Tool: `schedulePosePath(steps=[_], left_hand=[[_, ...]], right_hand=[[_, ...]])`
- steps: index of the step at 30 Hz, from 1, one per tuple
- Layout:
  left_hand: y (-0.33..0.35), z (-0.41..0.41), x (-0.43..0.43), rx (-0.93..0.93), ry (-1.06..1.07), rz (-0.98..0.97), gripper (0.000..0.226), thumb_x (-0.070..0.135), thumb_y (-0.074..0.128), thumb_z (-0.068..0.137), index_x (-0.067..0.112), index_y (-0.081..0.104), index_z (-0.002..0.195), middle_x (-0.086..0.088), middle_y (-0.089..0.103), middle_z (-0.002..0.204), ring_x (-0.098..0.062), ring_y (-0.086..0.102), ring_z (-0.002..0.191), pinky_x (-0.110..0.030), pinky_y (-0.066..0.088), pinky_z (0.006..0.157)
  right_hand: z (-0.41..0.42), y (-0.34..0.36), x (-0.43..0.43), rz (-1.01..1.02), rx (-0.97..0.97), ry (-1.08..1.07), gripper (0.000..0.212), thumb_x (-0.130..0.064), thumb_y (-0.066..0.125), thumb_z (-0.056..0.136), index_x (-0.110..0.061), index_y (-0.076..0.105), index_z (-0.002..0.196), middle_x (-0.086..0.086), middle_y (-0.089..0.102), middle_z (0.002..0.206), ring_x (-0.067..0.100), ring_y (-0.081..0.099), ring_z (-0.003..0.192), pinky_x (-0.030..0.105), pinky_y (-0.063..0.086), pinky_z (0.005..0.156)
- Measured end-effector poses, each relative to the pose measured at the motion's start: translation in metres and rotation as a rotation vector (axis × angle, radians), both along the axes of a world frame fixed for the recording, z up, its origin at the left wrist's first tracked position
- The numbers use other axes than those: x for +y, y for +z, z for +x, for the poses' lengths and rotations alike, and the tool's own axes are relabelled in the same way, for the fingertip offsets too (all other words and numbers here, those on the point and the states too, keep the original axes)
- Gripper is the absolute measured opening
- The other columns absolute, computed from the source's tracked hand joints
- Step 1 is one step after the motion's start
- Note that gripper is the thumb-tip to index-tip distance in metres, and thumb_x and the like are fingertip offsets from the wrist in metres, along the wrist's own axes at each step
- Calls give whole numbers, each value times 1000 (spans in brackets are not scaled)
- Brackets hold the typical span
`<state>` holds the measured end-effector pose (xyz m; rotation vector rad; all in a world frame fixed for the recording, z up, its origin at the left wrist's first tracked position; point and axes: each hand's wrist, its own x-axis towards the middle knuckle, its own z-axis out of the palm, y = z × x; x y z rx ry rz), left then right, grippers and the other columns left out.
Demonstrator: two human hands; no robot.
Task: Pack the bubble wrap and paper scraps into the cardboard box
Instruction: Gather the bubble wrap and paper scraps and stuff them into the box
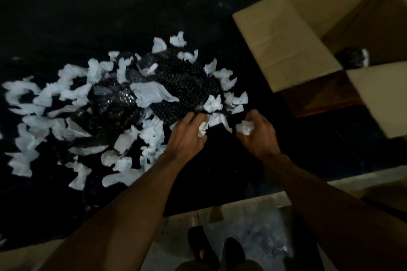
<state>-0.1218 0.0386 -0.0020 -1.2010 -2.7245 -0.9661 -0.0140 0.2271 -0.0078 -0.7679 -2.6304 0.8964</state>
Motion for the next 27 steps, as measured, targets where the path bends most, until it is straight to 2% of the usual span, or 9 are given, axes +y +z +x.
schedulePosePath(steps=[3, 5, 8, 11, 14, 17, 20, 23, 27], left_hand=[[29, -17, 7, -20, -43, 53, 47, 3, 68, 72, 17, 64, 117, -7, 61, 110, -28, 62, 96, -31, 47, 82], [50, -32, 13, -7, -74, 77, 41, 3, 68, 74, 17, 69, 113, -5, 66, 107, -25, 64, 94, -22, 43, 81], [85, -55, 20, 10, -66, 81, 36, 4, 66, 80, 18, 71, 113, -7, 68, 103, -25, 65, 93, -22, 43, 80], [118, -73, 25, 72, -29, 126, 29, 19, 69, 86, 19, 70, 115, -9, 69, 104, -27, 64, 97, -29, 47, 86], [147, -86, 30, 78, 75, 191, 31, 33, 71, 83, 25, 71, 113, -6, 69, 102, -22, 64, 95, -24, 43, 84], [172, -94, 35, 100, 174, 285, 26, 44, 70, 81, 30, 74, 103, -1, 72, 99, -19, 65, 96, -25, 44, 84], [196, -96, 46, 104, 169, 349, 36, 53, 68, 80, 28, 74, 105, 0, 72, 104, -16, 64, 100, -27, 46, 90], [217, -92, 66, 106, 115, 321, 50, 58, 67, 77, 28, 69, 117, -4, 69, 104, -19, 62, 100, -34, 48, 92], [240, -73, 103, 140, -7, 246, 66, 61, 68, 74, 29, 56, 132, 1, 61, 89, -17, 59, 88, -31, 45, 78]], right_hand=[[-8, 28, 1, 22, 28, 42, 41, -21, 71, 79, -26, 61, 118, 12, 62, 106, 35, 62, 96, 36, 50, 78], [-17, 50, 3, 48, 76, 69, 38, -20, 69, 81, -24, 66, 119, 14, 63, 108, 38, 62, 98, 37, 50, 81], [-35, 87, 3, 29, 129, 81, 45, -37, 74, 81, -23, 65, 123, 13, 63, 113, 33, 62, 100, 36, 51, 87], [-50, 123, 0, -1, 171, 88, 60, -51, 75, 74, -22, 64, 125, 10, 60, 119, 24, 58, 109, 29, 45, 92], [-59, 154, -8, -59, 295, 60, 59, -55, 76, 71, -25, 66, 121, 6, 63, 116, 18, 59, 110, 28, 46, 94], [-70, 181, -12, -93, 379, 43, 55, -57, 74, 72, -29, 67, 118, 2, 64, 117, 14, 58, 111, 23, 43, 92], [-73, 209, -1, -22, 424, 35, 58, -59, 71, 74, -29, 63, 124, 1, 62, 120, 15, 56, 114, 24, 40, 94], [-66, 232, 29, 49, 390, 27, 63, -56, 70, 78, -26, 56, 132, 6, 57, 124, 20, 52, 115, 30, 41, 93], [-44, 248, 87, 123, 277, 2, 72, -53, 70, 78, -26, 47, 141, 8, 51, 125, 23, 51, 109, 28, 41, 85]])
